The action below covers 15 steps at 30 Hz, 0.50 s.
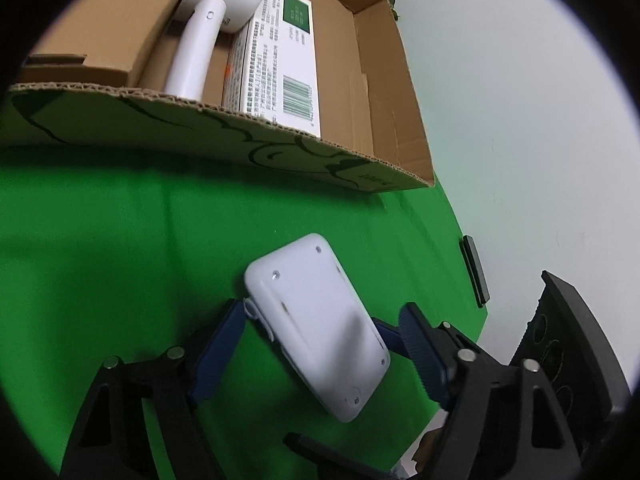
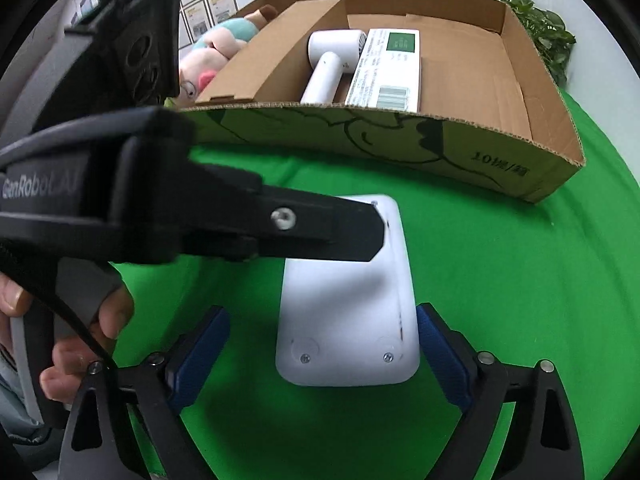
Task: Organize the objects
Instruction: 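Move the right gripper to the white plastic case and grasp it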
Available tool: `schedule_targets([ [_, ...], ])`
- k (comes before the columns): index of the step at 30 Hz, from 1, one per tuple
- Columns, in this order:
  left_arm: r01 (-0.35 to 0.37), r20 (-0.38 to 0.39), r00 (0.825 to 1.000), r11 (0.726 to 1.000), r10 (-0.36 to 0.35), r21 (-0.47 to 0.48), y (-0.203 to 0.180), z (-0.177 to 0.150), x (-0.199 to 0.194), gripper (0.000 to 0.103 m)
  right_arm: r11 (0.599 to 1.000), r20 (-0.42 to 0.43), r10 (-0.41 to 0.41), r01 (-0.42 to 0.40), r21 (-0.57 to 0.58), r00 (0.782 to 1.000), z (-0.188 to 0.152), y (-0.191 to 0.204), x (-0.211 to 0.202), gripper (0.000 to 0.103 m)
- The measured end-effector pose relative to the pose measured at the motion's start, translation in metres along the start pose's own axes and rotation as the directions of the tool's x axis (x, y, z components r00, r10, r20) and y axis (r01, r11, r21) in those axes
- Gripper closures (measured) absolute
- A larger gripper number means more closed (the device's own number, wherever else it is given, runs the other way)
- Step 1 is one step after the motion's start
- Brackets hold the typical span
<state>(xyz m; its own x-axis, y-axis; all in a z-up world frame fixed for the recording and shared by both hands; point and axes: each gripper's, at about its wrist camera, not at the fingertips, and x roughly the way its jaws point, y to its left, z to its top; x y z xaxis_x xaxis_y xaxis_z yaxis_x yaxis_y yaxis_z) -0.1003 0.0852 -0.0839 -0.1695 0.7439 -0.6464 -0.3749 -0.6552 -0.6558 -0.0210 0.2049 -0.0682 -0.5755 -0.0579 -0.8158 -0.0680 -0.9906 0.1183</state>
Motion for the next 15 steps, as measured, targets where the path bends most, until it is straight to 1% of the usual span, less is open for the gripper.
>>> schedule_targets([
  [3, -0.010, 0.007, 1.000, 1.000, 0.010, -0.008, 0.000, -0.002, 0.000, 0.033, 0.999, -0.014, -0.004, 0.004, 0.040, 1.000, -0.004, 0.004, 0.001, 0.012],
  [4, -0.019, 0.006, 1.000, 1.000, 0.019, -0.002, 0.000, -0.003, 0.000, 0.040, 0.999, -0.016, -0.008, 0.008, 0.039, 1.000, -0.005, 0.008, 0.001, 0.014],
  [5, -0.020, 0.000, 1.000, 1.000, 0.020, 0.001, 0.000, -0.004, 0.001, 0.044, 0.999, -0.021, -0.009, 0.009, 0.038, 1.000, -0.006, 0.010, 0.001, 0.018],
  [6, -0.006, -0.025, 1.000, 1.000, 0.006, -0.005, 0.001, -0.006, 0.004, 0.052, 0.999, -0.020, -0.011, 0.012, 0.035, 1.000, -0.007, 0.013, 0.001, 0.021],
  [10, -0.010, -0.022, 1.000, 1.000, 0.010, -0.018, 0.003, -0.007, 0.005, 0.056, 0.997, -0.011, -0.058, 0.058, 0.042, 0.998, -0.009, 0.020, 0.001, 0.027],
  [11, -0.015, -0.023, 1.000, 1.000, 0.015, -0.020, 0.003, -0.007, 0.005, 0.058, 0.996, -0.009, -0.075, 0.075, 0.043, 0.997, -0.009, 0.021, 0.001, 0.030],
  [12, -0.027, -0.026, 0.999, 0.999, 0.027, -0.018, 0.003, -0.008, 0.006, 0.061, 0.995, -0.010, -0.084, 0.084, 0.044, 0.996, -0.009, 0.021, 0.001, 0.034],
  [13, -0.039, -0.028, 0.999, 0.999, 0.039, -0.010, 0.002, -0.008, 0.007, 0.065, 0.995, -0.009, -0.093, 0.093, 0.047, 0.996, -0.009, 0.021, 0.001, 0.034],
  [15, -0.053, -0.032, 0.998, 0.999, 0.053, -0.007, 0.001, -0.010, 0.008, 0.069, 0.995, -0.007, -0.080, 0.080, 0.062, 0.997, -0.009, 0.019, 0.000, 0.035],
])
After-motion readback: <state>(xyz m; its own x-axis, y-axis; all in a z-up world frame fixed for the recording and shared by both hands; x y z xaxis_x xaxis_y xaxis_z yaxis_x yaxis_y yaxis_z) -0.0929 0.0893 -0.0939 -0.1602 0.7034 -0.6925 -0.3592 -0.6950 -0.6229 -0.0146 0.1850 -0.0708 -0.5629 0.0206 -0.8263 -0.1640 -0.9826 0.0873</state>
